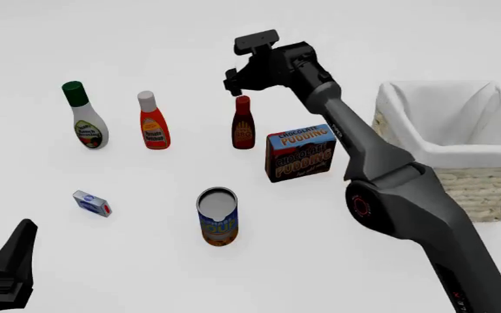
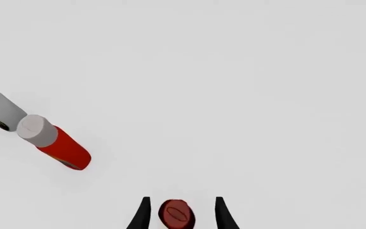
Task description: Pick the bbq sauce and place it in the basket.
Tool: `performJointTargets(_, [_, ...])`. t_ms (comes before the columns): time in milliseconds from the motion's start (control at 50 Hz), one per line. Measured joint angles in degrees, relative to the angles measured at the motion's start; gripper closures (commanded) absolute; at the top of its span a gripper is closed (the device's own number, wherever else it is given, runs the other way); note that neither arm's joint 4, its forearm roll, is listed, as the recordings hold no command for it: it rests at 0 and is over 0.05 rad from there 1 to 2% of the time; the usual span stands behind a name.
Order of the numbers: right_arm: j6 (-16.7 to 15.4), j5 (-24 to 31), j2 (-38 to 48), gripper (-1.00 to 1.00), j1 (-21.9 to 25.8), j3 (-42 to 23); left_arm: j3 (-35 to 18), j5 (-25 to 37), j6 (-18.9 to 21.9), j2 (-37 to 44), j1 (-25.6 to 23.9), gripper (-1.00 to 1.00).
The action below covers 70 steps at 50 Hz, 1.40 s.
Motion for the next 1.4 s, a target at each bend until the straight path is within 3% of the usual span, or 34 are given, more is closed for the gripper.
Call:
performJointTargets(700, [0.4, 0.7, 5.1, -1.0, 0.1, -2.0, 0.0, 0.0, 0.0, 0.0, 0.0, -1.0])
performJointTargets(1040, [0.7, -2.8, 3.6, -1.0, 0.1, 4.3, 0.0, 0.0, 0.0, 0.0, 0.0, -1.0])
performJointTargets(1400, [1.0, -3.4, 4.4, -1.0, 0.2, 5.4, 0.0, 0.0, 0.0, 0.0, 0.0, -1.0])
